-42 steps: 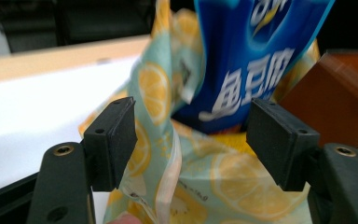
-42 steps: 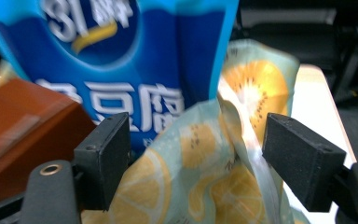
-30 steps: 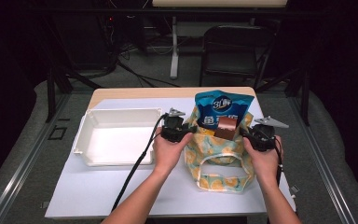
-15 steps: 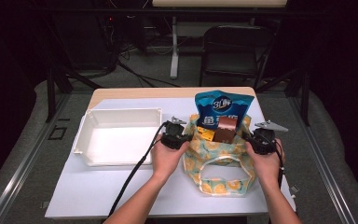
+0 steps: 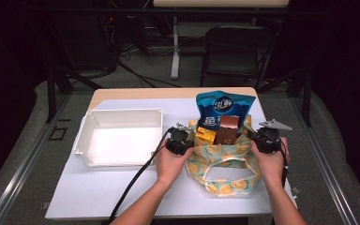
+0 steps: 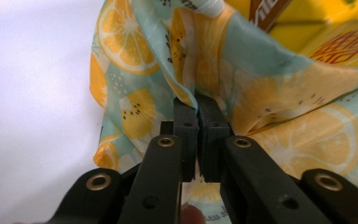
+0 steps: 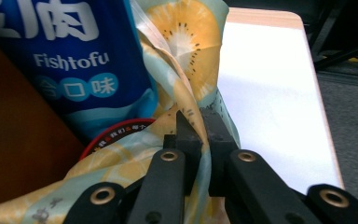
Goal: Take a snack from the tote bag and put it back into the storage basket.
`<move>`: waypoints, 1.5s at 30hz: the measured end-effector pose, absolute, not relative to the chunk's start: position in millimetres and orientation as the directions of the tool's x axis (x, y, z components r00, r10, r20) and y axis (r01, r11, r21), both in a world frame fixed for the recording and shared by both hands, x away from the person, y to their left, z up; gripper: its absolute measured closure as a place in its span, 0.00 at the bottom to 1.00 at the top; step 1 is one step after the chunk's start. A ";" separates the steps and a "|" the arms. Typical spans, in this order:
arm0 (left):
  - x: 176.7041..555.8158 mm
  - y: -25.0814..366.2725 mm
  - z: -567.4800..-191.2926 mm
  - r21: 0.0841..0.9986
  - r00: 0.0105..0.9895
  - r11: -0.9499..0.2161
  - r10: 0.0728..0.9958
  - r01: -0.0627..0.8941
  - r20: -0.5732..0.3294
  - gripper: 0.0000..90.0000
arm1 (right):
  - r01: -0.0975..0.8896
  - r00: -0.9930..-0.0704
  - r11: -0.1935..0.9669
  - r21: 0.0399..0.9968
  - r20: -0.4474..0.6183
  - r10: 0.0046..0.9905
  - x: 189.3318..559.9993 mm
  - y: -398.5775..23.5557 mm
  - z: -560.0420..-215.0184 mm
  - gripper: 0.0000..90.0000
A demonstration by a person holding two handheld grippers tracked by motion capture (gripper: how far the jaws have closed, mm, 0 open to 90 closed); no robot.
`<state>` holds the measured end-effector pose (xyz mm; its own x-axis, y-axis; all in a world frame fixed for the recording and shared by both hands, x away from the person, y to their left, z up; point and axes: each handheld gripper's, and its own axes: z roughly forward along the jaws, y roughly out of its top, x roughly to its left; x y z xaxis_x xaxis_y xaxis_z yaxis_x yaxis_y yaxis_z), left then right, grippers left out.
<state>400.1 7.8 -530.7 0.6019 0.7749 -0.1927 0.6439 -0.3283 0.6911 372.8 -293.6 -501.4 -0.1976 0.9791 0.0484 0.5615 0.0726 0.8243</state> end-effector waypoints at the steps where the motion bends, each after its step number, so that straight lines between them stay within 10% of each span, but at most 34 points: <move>1: 399.7 8.8 -529.2 0.694 0.605 -0.326 0.771 0.642 -0.198 0.97 | 0.561 -0.197 0.080 0.824 0.040 0.980 373.4 -293.6 -501.0 0.99; 34: 396.4 -1.2 -555.5 0.657 0.603 -0.380 0.784 0.651 -0.145 1.00 | 0.679 -0.173 0.004 0.734 0.155 0.973 362.6 -310.5 -562.4 1.00; 45: 376.2 13.6 -530.5 0.741 0.587 -0.291 0.792 0.605 -0.168 0.76 | 0.569 -0.204 -0.015 0.822 0.159 0.966 330.5 -325.2 -542.6 0.67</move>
